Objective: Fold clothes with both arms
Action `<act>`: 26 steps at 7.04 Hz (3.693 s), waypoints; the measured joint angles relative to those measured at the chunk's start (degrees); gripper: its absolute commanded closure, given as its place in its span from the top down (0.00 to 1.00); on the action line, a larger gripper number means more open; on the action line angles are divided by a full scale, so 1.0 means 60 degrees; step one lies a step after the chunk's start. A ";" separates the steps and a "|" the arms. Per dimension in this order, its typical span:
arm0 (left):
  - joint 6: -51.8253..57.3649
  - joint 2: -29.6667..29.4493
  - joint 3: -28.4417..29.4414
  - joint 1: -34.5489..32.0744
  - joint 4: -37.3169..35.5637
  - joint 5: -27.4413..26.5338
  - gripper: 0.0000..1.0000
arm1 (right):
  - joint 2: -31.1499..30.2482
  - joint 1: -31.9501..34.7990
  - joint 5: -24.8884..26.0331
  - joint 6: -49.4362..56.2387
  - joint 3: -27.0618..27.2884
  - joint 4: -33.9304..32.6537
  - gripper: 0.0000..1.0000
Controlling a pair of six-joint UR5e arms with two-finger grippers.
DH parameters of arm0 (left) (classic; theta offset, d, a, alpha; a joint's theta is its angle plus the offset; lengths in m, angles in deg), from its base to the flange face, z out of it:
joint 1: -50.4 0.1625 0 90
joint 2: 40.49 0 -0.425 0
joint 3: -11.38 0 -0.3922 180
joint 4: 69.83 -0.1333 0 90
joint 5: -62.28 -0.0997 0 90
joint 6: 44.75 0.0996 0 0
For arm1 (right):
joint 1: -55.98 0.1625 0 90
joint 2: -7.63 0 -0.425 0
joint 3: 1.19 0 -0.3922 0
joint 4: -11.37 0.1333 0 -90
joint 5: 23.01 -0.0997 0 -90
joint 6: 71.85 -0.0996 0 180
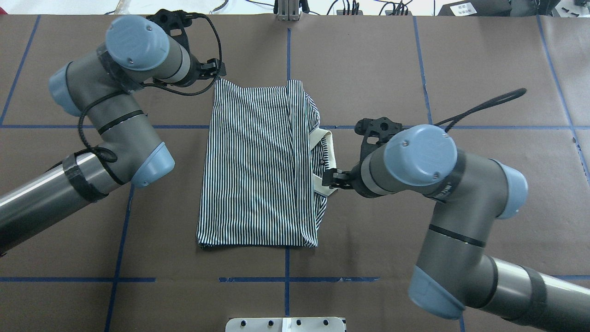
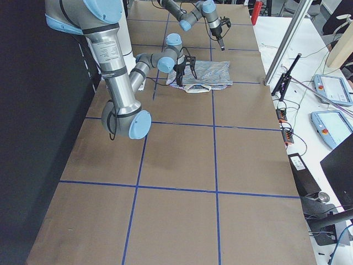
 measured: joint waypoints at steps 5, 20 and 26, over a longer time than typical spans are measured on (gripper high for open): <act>0.0117 0.0653 -0.1847 0.0108 -0.1312 0.0572 1.00 | 0.2902 -0.1409 0.1061 0.1737 -0.3139 -0.1506 1.00; 0.0103 0.0683 -0.1737 0.0143 -0.1190 0.0608 1.00 | 0.2513 -0.1448 0.0773 0.2684 -0.2954 -0.3665 1.00; 0.0022 0.0668 -0.1748 0.0257 -0.1176 0.0623 1.00 | 0.0599 -0.0972 0.0786 0.3325 -0.0765 -0.3564 1.00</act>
